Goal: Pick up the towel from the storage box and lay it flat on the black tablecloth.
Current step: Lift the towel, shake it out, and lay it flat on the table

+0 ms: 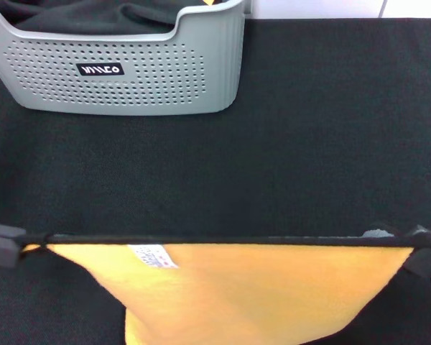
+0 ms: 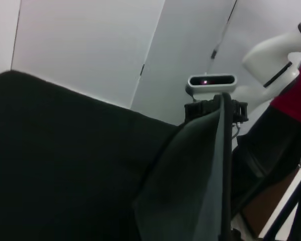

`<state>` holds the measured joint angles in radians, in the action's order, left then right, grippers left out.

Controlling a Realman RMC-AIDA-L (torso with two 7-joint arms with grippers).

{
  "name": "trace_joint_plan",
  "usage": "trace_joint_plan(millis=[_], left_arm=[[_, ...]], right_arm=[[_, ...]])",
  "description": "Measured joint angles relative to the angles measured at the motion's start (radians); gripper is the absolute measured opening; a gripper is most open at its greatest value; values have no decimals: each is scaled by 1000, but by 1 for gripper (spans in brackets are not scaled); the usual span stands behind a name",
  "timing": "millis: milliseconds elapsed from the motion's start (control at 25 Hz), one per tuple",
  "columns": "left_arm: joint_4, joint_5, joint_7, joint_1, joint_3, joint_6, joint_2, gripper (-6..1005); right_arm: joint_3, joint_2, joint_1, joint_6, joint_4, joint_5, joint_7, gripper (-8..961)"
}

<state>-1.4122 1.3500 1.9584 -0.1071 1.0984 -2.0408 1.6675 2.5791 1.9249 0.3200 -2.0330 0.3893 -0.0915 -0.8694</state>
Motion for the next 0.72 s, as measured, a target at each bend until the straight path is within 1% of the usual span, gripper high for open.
trace_joint_plan(millis=[40, 80, 160, 240, 320, 400, 440, 480, 520, 560, 600, 640, 680, 720], left_arm=[[-2, -17, 14, 1, 4, -1, -22, 20], [-3, -25, 21, 2, 6, -1, -32, 20], [-6, -59, 38, 1, 21, -3, -71, 20], [-7, -72, 47, 1, 32, -4, -93, 20], [-7, -76, 52, 1, 38, -4, -106, 21], [-6, -63, 55, 1, 40, -4, -110, 21], [-3, -43, 54, 0, 39, -4, -107, 21], [4, -15, 49, -6, 37, -4, -99, 21], [12, 10, 45, -14, 32, -3, -88, 21], [24, 49, 39, -28, 19, 0, -70, 21], [35, 87, 36, -41, -1, 2, -50, 21], [48, 131, 35, -60, -34, 4, -21, 21], [60, 190, 35, -81, -88, 5, 13, 21], [70, 241, 34, -100, -132, 5, 43, 21]], right_arm=[[0, 2, 2, -1, 0, 2, -6, 41], [-1, 7, 6, -4, 2, 5, -19, 41], [0, 10, 17, -13, 8, 9, -39, 42], [1, 11, 28, -23, 20, 23, -59, 43], [1, 11, 31, -28, 31, 32, -73, 44], [0, 10, 31, -24, 30, 33, -78, 45], [-3, 12, 31, -12, 25, 32, -79, 46], [-9, 14, 34, 5, 18, 30, -80, 46], [-19, 17, 39, 32, 8, 29, -81, 47], [-38, 25, 51, 68, -10, 28, -80, 47], [-54, 34, 61, 86, -28, 28, -80, 48], [-80, 47, 76, 106, -56, 29, -79, 48], [-111, 62, 93, 124, -97, 30, -77, 49], [-157, 80, 122, 147, -151, 30, -74, 49]])
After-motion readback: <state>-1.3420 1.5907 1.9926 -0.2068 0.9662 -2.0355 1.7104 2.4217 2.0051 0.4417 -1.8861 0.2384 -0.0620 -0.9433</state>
